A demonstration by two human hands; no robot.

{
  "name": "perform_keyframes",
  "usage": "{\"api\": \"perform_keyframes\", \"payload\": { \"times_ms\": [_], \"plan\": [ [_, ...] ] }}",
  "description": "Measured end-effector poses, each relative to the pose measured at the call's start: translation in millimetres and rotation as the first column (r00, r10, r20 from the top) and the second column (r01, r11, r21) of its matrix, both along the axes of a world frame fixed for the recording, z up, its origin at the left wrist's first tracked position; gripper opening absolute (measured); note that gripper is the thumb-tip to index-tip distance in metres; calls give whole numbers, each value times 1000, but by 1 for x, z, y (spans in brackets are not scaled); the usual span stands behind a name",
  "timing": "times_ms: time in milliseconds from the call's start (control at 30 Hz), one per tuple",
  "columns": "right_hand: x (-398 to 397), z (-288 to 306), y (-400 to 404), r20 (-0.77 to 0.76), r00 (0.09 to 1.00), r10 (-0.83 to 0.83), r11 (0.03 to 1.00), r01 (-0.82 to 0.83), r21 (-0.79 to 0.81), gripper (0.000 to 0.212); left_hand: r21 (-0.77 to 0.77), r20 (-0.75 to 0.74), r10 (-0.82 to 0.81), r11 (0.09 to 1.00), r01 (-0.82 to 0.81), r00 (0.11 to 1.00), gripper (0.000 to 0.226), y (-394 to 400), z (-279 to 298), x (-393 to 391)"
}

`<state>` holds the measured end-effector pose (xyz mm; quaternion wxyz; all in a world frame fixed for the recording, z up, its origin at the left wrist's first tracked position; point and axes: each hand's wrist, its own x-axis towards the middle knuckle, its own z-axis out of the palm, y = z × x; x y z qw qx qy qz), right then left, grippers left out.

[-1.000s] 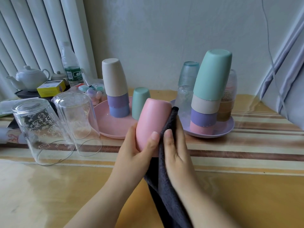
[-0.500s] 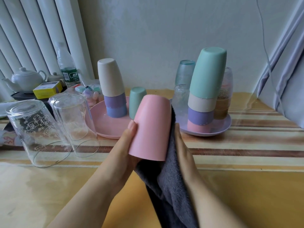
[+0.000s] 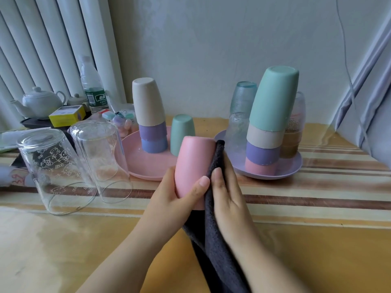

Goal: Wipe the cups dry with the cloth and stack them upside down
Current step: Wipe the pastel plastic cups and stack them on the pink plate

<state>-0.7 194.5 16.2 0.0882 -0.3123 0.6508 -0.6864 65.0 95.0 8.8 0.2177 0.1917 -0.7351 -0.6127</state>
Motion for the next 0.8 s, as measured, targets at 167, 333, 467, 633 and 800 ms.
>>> {"api": "perform_keyframes", "payload": {
  "times_ms": [167, 333, 467, 633, 800],
  "plan": [
    [-16, 5, 12, 181, 983, -12, 997, 26, -76, 31, 152, -79, -206, 965, 216, 975, 20, 2, 11, 3],
    [-7, 3, 7, 198, 975, 97, 995, -87, -56, 26, 354, -224, -45, 927, 125, 974, 39, -3, 4, -7],
    [-1, 7, 6, 157, 981, 118, 993, -120, 6, 27, 303, -280, -13, 948, 102, 960, 58, -8, -1, 2],
    [0, 7, 4, 15, 996, 82, 996, -82, -25, 27, 80, -308, 141, 989, -121, 941, 36, -9, 3, -3],
    [-2, -3, -2, -101, 994, 39, 999, -42, -19, 39, 34, -266, 93, 996, -87, 959, 37, -4, 5, -3]
  ]
}}
